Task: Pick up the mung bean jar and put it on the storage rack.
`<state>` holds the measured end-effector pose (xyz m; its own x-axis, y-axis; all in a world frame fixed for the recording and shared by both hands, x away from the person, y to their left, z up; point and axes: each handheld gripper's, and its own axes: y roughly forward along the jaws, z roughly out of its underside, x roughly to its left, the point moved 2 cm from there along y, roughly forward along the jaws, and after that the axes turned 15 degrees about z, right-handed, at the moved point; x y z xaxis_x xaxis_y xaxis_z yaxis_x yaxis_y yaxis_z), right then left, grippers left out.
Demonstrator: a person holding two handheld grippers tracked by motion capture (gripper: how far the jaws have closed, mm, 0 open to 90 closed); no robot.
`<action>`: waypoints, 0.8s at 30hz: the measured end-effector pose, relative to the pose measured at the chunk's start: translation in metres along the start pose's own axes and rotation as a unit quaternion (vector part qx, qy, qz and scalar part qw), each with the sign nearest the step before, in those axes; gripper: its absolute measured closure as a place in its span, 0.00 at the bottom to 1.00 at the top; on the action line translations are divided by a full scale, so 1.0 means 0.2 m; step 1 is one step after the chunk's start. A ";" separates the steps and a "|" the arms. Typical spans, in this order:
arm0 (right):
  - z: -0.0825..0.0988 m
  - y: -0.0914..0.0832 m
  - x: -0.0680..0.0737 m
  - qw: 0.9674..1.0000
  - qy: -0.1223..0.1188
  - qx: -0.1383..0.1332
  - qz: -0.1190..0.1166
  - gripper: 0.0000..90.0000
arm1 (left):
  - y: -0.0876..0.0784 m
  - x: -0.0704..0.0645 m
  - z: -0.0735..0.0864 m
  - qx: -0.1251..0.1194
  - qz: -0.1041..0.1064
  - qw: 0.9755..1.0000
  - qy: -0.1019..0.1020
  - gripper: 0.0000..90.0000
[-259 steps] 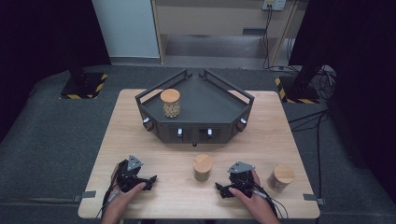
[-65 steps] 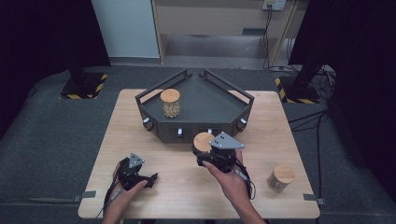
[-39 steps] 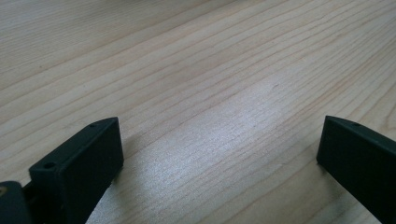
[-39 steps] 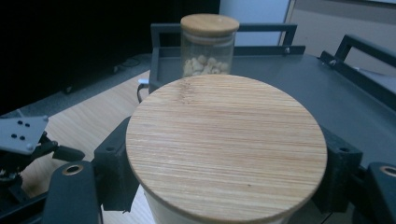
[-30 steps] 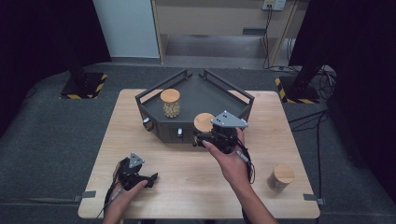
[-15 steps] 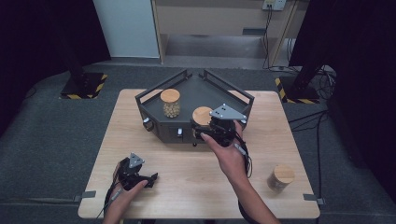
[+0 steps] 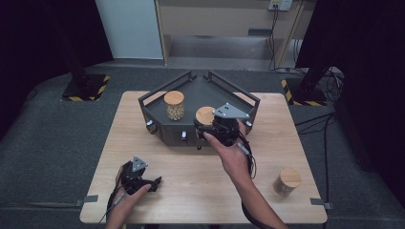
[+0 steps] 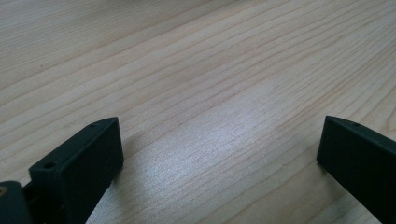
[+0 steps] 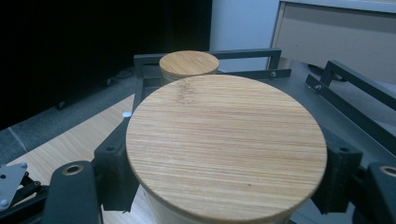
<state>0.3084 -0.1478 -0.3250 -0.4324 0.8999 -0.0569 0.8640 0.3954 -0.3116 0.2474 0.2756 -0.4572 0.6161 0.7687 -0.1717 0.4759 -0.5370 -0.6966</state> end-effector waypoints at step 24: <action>-0.09 0.08 0.01 1.000 -0.004 -0.003 0.009 0.28 | 0.00 0.00 0.00 0.001 0.000 1.000 0.000 0.00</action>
<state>0.3257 -0.1356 -0.3121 -0.4184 0.9055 -0.0702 0.8733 0.3798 -0.3051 0.2475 0.2756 -0.4570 0.6163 0.7686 -0.1714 0.4752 -0.5365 -0.6973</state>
